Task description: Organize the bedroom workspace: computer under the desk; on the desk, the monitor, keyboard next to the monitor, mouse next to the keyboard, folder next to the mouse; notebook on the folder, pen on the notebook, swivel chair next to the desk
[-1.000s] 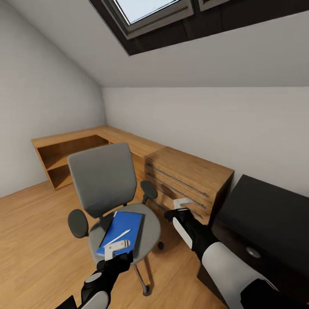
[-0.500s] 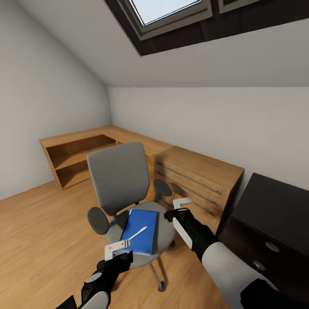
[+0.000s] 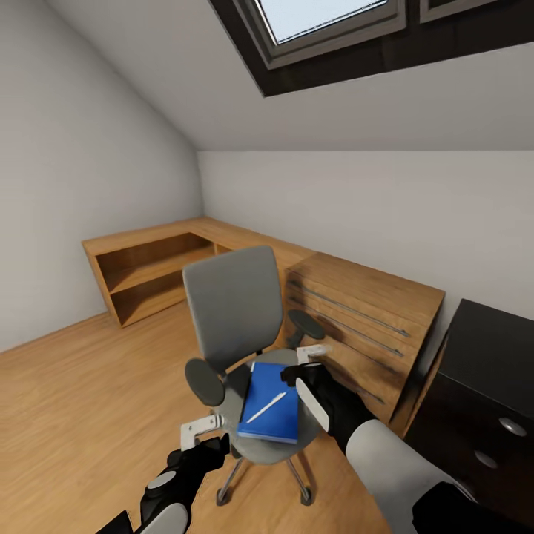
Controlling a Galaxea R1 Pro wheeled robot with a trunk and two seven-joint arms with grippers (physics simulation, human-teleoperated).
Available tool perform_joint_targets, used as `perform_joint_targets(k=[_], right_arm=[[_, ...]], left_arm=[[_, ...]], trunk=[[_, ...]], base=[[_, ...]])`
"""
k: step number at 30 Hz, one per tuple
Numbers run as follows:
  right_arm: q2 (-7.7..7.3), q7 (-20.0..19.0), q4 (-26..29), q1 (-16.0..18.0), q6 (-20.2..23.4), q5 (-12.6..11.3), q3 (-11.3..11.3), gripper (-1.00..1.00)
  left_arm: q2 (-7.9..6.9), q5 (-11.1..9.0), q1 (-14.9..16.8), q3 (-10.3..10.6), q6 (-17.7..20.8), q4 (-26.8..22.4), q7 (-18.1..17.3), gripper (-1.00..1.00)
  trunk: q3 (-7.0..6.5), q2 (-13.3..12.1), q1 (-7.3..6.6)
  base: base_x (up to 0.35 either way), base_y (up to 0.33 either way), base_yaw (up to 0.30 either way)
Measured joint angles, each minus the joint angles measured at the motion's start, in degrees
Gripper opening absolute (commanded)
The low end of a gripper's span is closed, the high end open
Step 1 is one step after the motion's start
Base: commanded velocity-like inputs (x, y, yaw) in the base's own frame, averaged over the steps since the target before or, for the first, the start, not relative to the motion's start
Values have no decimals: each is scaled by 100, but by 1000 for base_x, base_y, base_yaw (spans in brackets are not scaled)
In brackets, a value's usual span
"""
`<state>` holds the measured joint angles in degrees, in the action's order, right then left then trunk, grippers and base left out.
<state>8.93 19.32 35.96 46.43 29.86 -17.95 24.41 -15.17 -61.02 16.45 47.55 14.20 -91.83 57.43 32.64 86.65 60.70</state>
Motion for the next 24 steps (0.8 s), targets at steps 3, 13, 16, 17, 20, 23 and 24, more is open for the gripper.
perform_joint_targets(k=[3, 13, 16, 17, 20, 23, 24], right_arm=[[77, -20, -111, 0, -68, 4, -2, 100], [107, -79, -518, 1, -810, -24, -15, 100], [107, -67, -967, 1, -1574, -43, -10, 100], [107, -66, -990, 1, -1611, -44, -11, 100], [107, -61, -1063, 1, -1699, -47, -14, 100], [107, -62, -1183, 1, -1734, -218, -13, 100], [107, -65, -1213, 1, -1733, -252, -13, 100]], left_arm=[[-4, 3, 0, -4, 0, 4, -2, 100], [-16, -2, 0, -29, -1, 15, -28, 100], [-17, 2, 0, -34, -1, 15, -11, 100], [-17, 3, 0, -34, -1, 15, -9, 100], [-17, 5, 0, -35, -1, 15, -6, 100], [-25, 4, 0, -42, -1, 15, -17, 100], [-25, 4, 0, -42, -1, 16, -18, 100]], trunk=[[0, 0, -1], [0, 0, 1], [0, 0, -1], [0, 0, -2], [0, 0, -1], [0, 0, 1], [0, 0, 1]], base=[[120, 271, 0], [33, 40, 0], [190, 60, 0], [253, 83, 0], [194, 52, 0], [50, 13, 0], [16, 4, 0]])
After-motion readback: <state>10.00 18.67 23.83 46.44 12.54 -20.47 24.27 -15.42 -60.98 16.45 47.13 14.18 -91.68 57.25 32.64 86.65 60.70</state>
